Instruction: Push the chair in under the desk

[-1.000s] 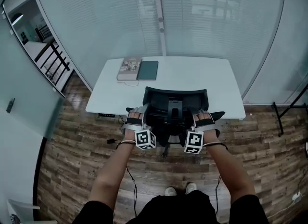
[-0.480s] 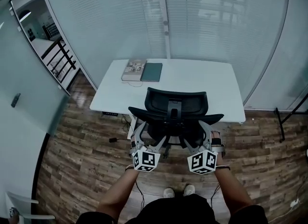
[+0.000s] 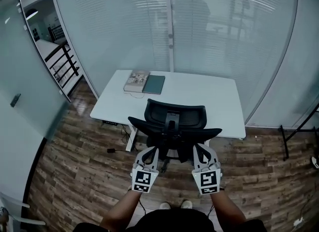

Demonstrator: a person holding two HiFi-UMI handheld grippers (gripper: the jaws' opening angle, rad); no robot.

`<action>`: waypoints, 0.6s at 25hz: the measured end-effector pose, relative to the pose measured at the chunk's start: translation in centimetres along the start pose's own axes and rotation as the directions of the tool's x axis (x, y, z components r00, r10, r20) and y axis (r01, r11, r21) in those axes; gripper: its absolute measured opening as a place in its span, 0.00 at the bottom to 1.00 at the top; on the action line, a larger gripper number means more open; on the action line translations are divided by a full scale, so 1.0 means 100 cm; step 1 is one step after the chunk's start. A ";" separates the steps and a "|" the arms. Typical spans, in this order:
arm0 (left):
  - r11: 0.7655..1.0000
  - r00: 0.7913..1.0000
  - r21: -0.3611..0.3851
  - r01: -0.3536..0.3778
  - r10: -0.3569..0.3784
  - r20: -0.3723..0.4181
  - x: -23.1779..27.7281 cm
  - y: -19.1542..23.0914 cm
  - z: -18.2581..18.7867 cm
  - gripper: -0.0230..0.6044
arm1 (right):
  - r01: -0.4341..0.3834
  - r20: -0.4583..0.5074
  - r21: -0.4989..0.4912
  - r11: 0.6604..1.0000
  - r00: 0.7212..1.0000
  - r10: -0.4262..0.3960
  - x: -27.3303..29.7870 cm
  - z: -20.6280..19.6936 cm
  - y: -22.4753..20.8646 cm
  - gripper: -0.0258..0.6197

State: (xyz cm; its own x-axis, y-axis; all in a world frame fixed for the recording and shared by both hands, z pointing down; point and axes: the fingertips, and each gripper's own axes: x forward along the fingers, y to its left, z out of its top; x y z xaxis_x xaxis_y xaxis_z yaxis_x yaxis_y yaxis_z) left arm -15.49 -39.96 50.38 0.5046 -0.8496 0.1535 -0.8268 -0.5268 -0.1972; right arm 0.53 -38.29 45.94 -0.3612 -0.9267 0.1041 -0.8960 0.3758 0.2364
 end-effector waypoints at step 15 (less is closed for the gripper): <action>0.983 1.000 -0.185 0.002 -0.003 -0.007 -0.016 -0.017 -0.002 0.05 | -0.053 -0.006 0.163 0.985 0.998 0.055 -0.022 -0.012 -0.006 0.04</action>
State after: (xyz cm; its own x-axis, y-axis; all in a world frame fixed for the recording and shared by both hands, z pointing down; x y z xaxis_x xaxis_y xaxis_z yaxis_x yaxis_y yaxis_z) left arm -14.94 -37.67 50.61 0.5057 -0.8476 0.1607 -0.8575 -0.5143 -0.0142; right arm 2.16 -36.43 46.78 -0.4084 -0.9045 0.1230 -0.9056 0.4184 0.0695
